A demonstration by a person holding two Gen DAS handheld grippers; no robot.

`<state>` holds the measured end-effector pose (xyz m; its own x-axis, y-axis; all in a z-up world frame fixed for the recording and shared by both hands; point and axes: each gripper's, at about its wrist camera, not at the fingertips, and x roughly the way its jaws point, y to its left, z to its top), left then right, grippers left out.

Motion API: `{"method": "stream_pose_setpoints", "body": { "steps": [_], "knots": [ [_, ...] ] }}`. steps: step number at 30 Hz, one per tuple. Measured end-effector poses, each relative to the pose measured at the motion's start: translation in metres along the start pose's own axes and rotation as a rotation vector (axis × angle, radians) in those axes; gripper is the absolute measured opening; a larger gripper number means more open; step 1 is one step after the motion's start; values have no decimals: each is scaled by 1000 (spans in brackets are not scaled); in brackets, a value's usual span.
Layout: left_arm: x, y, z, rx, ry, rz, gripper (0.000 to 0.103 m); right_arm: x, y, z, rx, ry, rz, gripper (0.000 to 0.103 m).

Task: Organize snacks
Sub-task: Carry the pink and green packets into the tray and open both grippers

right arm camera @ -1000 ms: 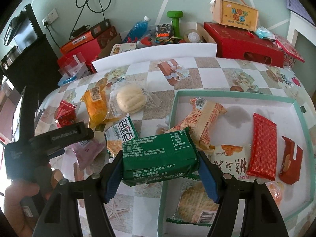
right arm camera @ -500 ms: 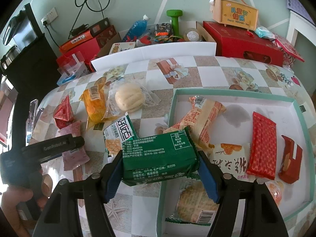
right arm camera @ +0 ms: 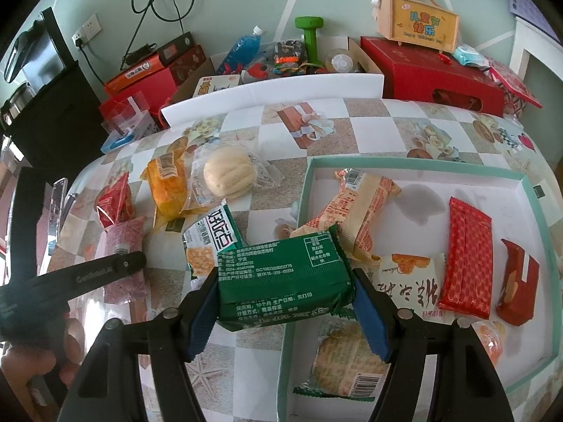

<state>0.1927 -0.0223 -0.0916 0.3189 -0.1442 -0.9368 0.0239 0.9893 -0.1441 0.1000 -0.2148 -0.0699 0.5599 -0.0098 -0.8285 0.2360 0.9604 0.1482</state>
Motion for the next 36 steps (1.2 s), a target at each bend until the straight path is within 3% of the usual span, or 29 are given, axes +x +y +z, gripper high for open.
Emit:
{"method": "stream_pose_setpoints", "body": {
  "steps": [14, 36],
  "knots": [
    [-61, -28, -2, 94, -127, -101, 42, -29, -13, 8, 63, -97, 14, 73],
    [-71, -130, -39, 367, -127, -250, 42, -71, -140, -5, 361, -173, -219, 73]
  ]
}}
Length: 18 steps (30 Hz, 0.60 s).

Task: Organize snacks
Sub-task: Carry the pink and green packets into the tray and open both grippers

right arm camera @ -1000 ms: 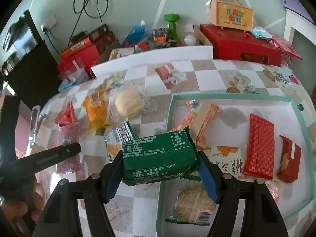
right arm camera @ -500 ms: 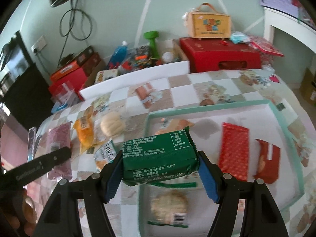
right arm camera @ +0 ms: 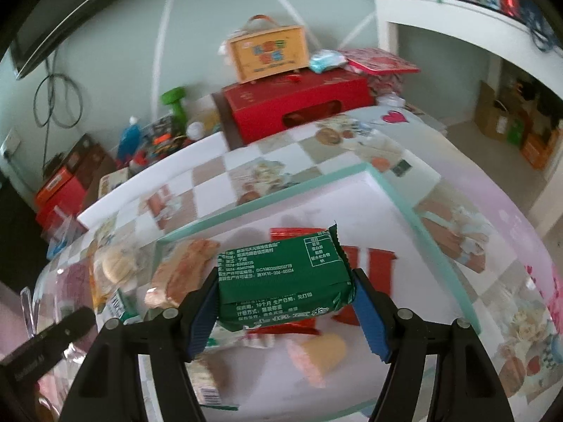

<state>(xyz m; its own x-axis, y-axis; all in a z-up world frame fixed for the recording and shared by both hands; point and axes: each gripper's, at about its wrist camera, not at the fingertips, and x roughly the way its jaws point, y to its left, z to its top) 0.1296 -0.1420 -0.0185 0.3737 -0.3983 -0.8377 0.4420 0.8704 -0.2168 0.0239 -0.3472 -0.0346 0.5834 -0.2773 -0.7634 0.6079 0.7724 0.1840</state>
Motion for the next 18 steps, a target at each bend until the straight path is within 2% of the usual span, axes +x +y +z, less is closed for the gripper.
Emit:
{"method": "stream_pose_setpoints", "body": {
  "steps": [7, 18],
  "knots": [
    [12, -33, 0, 78, 9, -38, 42, 1, -19, 2, 42, -7, -33, 73],
    [36, -65, 4, 158, 28, -56, 42, 15, -29, 4, 75, 11, -22, 73]
  ]
}}
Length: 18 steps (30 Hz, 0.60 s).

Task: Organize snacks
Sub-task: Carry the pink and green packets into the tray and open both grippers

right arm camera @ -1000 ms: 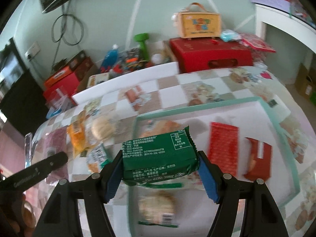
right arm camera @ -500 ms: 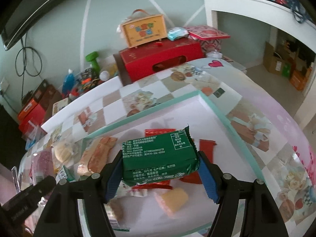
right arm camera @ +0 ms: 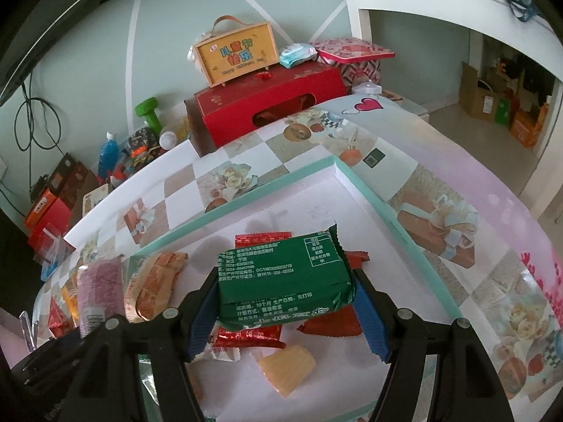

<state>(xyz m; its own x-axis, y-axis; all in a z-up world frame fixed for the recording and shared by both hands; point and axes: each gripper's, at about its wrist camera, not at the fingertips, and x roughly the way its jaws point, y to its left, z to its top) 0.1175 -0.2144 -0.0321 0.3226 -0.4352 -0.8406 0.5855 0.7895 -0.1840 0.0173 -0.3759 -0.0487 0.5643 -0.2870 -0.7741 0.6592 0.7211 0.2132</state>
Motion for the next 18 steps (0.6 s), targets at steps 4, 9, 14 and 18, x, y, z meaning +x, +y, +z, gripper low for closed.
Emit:
{"method": "stream_pose_setpoints", "body": {
  "steps": [4, 9, 14, 18],
  "knots": [
    [8, -12, 1, 30, 3, -7, 42, 5, -1, 0, 9, 7, 5, 73],
    [18, -20, 1, 56, 13, -4, 42, 7, 0, 0, 7, 15, 16, 73],
    [27, -24, 1, 64, 19, 1, 42, 13, -1, 0, 11, 28, 14, 73],
    [31, -24, 0, 66, 23, 10, 42, 17, -3, -1, 20, 41, 16, 73]
  ]
}}
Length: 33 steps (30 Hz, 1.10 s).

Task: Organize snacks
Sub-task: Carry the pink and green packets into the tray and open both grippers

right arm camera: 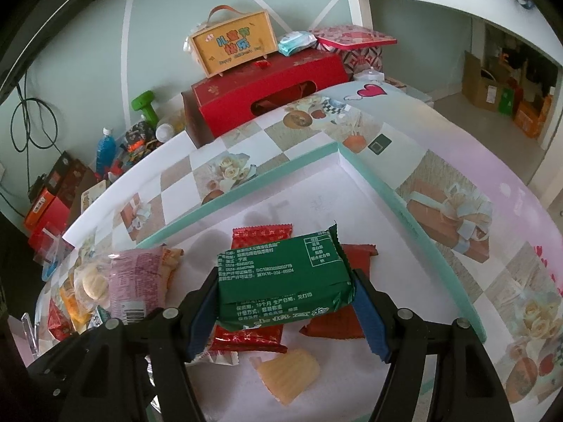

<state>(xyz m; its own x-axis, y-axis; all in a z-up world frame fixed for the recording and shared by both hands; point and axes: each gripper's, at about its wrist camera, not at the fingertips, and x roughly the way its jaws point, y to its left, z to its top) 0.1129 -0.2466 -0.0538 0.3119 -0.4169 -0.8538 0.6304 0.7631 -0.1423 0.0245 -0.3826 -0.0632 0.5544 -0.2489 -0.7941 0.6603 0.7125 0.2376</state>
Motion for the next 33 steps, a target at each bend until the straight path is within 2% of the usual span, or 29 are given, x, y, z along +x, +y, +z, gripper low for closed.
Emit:
{"method": "stream_pose_setpoints", "body": {
  "steps": [6, 12, 17, 24, 28, 33],
  "knots": [
    [6, -1, -2, 10, 6, 15, 43, 13, 1, -3, 3, 39, -3, 73],
    [7, -1, -2, 6, 13, 15, 43, 12, 3, -3, -9, 40, -21, 73],
    [3, -2, -2, 10, 5, 23, 53, 9, 5, -3, -21, 34, -30, 75],
    [-4, -2, 1, 18, -6, 51, 58, 4, 6, -2, -20, 21, -31, 75],
    [-10, 0, 3, 13, -19, 59, 67, -2, 7, 0, -28, -1, -36, 76],
    [-14, 3, 5, 4, -21, 77, 69, -10, 10, 2, -41, -29, -47, 79]
  ]
}}
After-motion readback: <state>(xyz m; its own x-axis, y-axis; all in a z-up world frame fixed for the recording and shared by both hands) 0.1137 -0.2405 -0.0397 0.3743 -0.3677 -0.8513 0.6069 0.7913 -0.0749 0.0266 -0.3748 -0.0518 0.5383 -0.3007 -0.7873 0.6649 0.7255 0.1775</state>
